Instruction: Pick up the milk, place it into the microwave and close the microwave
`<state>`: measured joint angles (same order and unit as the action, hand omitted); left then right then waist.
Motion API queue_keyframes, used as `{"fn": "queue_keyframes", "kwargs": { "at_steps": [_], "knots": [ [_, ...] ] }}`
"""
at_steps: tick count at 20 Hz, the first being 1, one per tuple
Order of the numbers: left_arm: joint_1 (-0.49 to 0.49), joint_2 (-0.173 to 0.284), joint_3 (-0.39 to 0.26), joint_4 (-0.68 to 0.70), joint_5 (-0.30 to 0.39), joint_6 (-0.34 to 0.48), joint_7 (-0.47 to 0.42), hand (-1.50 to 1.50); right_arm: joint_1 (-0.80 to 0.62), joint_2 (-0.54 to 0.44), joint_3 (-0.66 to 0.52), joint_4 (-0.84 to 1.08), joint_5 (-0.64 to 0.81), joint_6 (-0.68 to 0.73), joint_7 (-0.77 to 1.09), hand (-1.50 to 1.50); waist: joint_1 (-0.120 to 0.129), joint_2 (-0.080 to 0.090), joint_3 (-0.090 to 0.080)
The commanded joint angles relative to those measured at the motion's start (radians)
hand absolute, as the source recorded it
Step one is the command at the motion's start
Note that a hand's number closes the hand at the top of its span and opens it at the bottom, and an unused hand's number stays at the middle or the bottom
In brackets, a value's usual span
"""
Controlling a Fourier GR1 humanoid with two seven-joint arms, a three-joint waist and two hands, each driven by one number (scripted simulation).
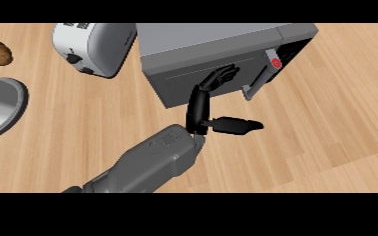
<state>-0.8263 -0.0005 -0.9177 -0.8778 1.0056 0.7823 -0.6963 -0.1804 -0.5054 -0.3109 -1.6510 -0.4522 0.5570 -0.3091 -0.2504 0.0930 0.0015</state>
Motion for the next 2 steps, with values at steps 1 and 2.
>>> {"fn": "queue_keyframes", "kwargs": {
  "at_steps": [1, 2],
  "knots": [
    [-0.078, 0.0, 0.076, 0.088, 0.043, 0.023, 0.016, -1.5, -0.026, -0.013, -0.011, 0.042, -0.041, 0.018, 0.012, -1.5, -0.011, 0.007, -0.001],
    [-0.075, 0.0, 0.069, 0.087, 0.041, 0.017, 0.007, -1.5, -0.039, -0.023, -0.016, 0.052, -0.055, 0.025, 0.016, -1.5, -0.01, 0.01, -0.002]
  ]
}}
